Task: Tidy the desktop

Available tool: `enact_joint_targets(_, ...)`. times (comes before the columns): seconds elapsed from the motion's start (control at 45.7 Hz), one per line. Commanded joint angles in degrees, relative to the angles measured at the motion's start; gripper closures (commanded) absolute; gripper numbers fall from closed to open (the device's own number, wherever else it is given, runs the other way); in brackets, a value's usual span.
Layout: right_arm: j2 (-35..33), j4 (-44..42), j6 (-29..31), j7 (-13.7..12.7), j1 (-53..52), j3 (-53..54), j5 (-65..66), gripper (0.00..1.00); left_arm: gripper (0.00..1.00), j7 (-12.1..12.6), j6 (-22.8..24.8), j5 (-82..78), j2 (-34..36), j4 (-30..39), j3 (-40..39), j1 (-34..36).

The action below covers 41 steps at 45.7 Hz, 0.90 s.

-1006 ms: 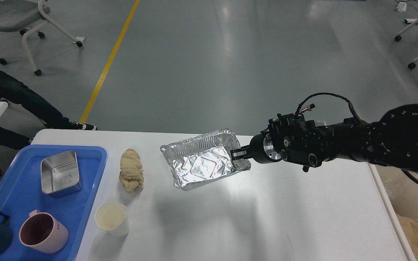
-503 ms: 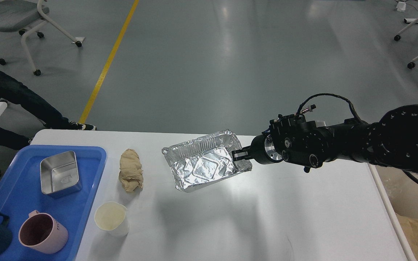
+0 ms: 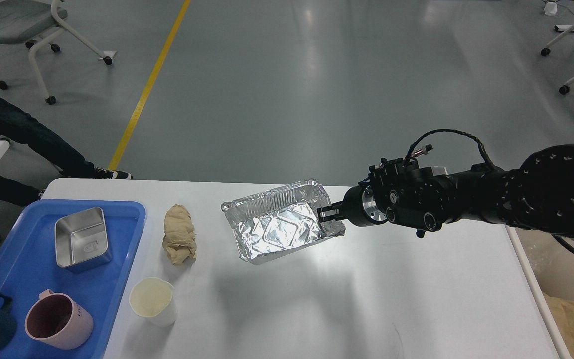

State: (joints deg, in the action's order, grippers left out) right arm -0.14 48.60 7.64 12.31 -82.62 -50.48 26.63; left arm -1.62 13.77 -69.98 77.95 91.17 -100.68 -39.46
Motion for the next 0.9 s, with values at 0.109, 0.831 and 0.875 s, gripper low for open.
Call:
enact_joint_targets(0.109, 0.31, -0.09, 0.0, 0.0, 0.09, -0.06, 0.0, 1.0, 0.04, 0.47, 0.3, 3.36, -0.35, -7.31, 5.92, 7.37)
enact_joint_targets(0.831, -0.22, -0.09, 0.0, -0.09, 0.09, -0.06, 0.0, 1.0, 0.04, -2.61, 8.73, -0.33, -15.19, -22.96, 44.85, 55.79)
enact_joint_targets(0.875, -0.22, 0.0, 0.0, -0.09, 0.09, -0.14, 0.0, 1.0, 0.04, -1.64, 8.73, -0.59, -16.51, -22.96, 48.27, 58.08)
